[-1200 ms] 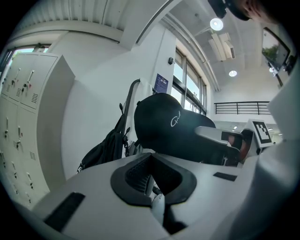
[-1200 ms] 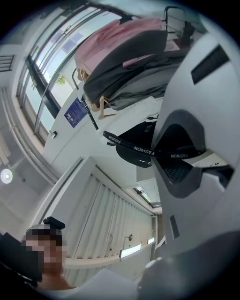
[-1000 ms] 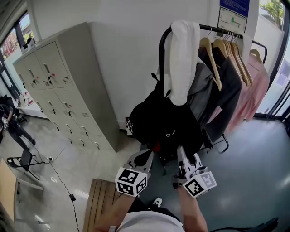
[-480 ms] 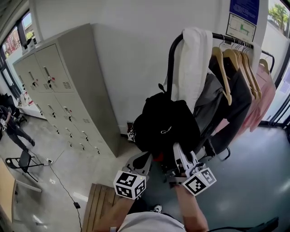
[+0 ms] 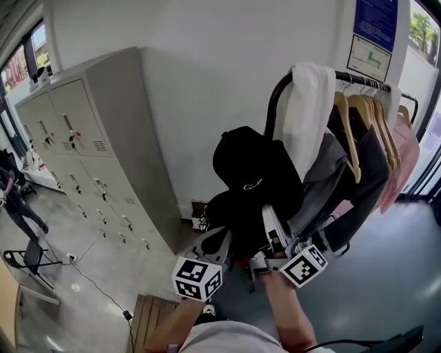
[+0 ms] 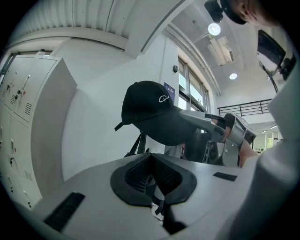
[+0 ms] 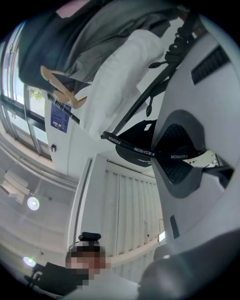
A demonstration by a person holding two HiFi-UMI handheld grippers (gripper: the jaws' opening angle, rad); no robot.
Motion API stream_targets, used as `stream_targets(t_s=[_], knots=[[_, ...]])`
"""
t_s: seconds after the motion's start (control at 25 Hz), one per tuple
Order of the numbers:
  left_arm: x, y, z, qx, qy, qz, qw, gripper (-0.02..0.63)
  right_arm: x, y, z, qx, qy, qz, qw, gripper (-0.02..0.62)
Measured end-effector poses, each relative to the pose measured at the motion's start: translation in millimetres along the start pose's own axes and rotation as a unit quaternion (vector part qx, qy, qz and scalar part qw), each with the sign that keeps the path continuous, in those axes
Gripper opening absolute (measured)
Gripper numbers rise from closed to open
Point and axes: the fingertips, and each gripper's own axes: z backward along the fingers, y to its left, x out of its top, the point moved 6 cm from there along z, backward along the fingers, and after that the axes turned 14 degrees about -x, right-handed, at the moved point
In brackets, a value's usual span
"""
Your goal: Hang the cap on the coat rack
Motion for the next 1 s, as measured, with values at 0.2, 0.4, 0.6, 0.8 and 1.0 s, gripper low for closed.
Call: stream_targets(t_s=[0.2,0.4,0.6,0.8,1.0], knots=[[5,18,-7,-0.002,-0.001,-0.003,1.0000,0.005,3,0,-26,0.024,-0.017,-0.031,0.999,0.018],[8,31,-8,0.002,-0.006,-0.001,1.0000,0.003,5,1,-44,0.031,-0.018,-0.027,0.999,0.018],[6,38,-8,0.005,-0.005,0.003,1.0000,0.005,4,-9,-55,0.019,-0.024,-0.027,0.999,0.018],[4,40,-6,0.006,-0.003,0.005,1.0000,0.004,-8,-41,-56,-0.028,-0.016,-0.032,0.999,0.018],[1,42,-5,0.006,0.000,0.006,1.0000,0.004,-24,-60,-43,-0.062,-0.006,-0.048,0.997,0.018]])
